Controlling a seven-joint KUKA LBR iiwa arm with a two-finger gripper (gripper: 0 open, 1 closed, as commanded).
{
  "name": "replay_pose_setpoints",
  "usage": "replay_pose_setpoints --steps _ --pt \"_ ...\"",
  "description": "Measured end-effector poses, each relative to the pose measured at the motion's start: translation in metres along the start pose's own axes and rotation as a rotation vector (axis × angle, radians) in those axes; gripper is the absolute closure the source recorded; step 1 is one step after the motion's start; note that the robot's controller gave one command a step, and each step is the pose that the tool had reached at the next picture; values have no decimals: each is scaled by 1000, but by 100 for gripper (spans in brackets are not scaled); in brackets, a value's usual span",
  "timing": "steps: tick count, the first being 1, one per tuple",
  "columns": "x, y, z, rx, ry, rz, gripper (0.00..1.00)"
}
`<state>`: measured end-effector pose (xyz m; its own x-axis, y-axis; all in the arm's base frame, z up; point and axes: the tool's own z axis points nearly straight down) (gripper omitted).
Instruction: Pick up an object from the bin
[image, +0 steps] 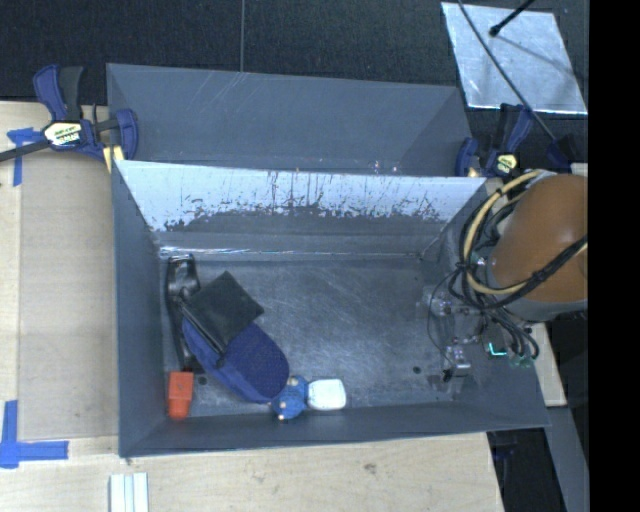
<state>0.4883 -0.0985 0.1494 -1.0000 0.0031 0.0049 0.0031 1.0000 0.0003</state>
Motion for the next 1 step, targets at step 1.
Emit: replay_pose_setpoints --steps 1 --pt "3 -10 79 2 -15 -213 0"
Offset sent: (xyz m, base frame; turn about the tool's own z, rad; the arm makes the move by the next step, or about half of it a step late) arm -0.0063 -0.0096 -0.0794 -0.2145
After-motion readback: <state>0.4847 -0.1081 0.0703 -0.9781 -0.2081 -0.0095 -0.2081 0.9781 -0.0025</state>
